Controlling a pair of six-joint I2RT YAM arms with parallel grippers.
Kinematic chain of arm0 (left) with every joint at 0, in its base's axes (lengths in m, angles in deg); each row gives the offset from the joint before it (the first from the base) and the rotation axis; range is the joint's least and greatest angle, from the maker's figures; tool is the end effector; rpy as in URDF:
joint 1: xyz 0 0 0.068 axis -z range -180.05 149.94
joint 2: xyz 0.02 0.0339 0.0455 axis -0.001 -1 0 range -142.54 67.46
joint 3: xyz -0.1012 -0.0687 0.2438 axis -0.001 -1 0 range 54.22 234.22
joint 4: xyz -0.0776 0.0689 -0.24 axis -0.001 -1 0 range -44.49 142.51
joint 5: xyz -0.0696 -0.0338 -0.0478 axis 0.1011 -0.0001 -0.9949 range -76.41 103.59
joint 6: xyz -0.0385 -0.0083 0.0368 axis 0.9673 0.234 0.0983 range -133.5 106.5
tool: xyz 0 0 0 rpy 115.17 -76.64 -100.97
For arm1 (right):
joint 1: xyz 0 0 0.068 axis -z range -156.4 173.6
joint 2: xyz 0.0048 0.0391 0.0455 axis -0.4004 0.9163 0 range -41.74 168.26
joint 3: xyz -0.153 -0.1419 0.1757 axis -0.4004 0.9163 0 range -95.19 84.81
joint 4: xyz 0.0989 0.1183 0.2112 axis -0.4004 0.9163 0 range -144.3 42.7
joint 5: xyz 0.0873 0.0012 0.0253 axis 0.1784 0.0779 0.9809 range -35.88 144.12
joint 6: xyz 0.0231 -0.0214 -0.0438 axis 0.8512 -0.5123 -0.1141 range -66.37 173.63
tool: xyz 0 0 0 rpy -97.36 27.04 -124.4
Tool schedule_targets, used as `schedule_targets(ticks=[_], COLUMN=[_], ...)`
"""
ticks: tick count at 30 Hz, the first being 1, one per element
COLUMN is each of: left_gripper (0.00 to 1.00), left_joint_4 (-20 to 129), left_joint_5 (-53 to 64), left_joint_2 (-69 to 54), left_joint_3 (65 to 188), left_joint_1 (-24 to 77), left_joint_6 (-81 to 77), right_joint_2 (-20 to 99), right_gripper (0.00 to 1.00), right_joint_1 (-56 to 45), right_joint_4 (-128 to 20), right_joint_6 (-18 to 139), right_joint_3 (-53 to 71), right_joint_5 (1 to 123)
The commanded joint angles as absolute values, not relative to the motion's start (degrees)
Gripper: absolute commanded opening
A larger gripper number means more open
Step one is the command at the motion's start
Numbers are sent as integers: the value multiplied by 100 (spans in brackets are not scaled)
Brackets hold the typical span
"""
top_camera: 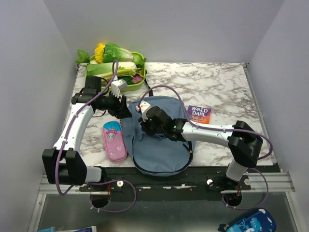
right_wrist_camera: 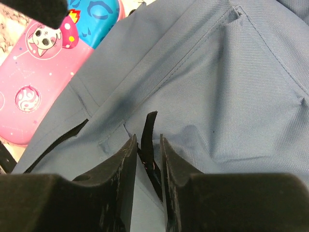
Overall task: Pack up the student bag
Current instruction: Zip the student bag at the center of the board.
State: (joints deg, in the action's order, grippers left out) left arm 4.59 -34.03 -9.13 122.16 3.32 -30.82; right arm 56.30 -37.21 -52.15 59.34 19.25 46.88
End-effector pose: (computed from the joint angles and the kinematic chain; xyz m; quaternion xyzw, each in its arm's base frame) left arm 0.2621 -0.0417 0.3109 0.2716 0.8411 -0.3519 0.3081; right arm 0.1920 0.3347 0.2318 -0.3828 0.7971 0.2076 0.4184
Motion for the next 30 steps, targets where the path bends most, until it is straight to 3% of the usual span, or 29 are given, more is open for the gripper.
schedule_targets(ticks=[1,4,7,15,17,20,30], left_gripper=[64,64,64,64,64,64,64], left_joint_4=[365,356,365,329,295,251,242], left_joint_5=[-3563,-3563,-3555,-3563,-3555,-3546,-3590], left_joint_2=[-865,-874,-856,-821,-821,-821,-821], left_joint_3=[12181,12172,12146,12181,12207,12242,12278], left_joint_1=[302,302,302,302,302,302,302], left_joint_6=[-3257,-3283,-3301,-3336,-3345,-3380,-3389], right_joint_2=[5767,5793,5846,6074,6144,6162,6206], right_gripper=[27,16,12,20,30,36,32], right_joint_1=[-3766,-3766,-3766,-3766,-3774,-3766,-3783], right_joint_4=[-5377,-5377,-5377,-5316,-5228,-5166,-5026], right_joint_6=[6092,6101,6101,6110,6084,6075,6075], right_joint_3=[1740,1731,1688,1468,1363,1371,1318], right_joint_5=[4446,4463,4559,4569,4464,4332,4226])
